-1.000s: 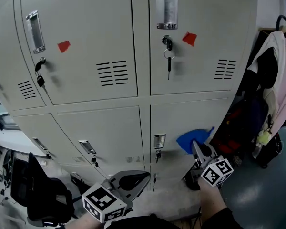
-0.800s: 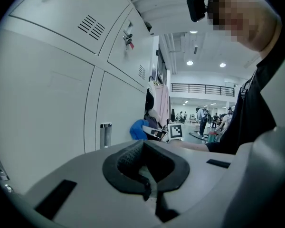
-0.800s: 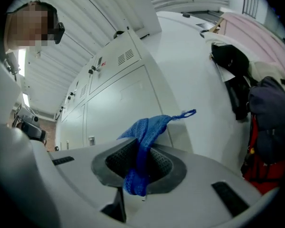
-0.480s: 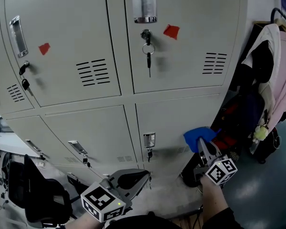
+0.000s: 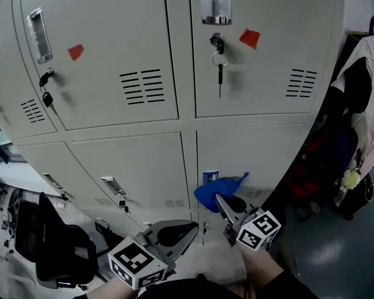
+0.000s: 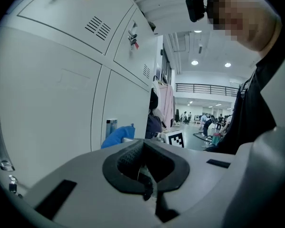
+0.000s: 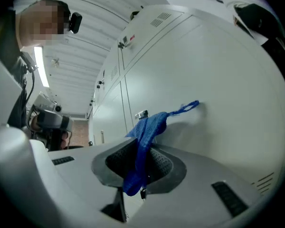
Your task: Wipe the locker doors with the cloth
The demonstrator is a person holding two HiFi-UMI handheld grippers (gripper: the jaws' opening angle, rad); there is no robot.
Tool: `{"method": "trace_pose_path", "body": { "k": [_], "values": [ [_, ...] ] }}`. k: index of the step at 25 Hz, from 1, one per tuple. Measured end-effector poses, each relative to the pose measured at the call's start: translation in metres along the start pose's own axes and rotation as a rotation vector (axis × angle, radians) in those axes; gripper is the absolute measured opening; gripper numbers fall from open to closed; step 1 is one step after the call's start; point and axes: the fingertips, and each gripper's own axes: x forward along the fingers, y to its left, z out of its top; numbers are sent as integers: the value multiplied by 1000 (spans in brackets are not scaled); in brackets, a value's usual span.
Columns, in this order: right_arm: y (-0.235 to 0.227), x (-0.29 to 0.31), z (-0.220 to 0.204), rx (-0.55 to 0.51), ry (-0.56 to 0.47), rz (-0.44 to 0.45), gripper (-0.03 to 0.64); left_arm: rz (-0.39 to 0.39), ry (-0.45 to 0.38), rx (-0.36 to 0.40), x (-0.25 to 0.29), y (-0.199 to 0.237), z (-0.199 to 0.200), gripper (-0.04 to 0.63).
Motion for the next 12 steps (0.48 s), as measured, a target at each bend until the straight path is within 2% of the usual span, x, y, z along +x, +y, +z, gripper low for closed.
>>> {"method": "trace_pose_path", "body": {
  "k": [4,12],
  "values": [
    [-11,2,-15,23,29,-49,49,19,5,-5,-8,5,-2,6],
    [-48,-28,1,15,-6,-126,49,16,5,-1,-8,4,-1,6]
  ]
}}
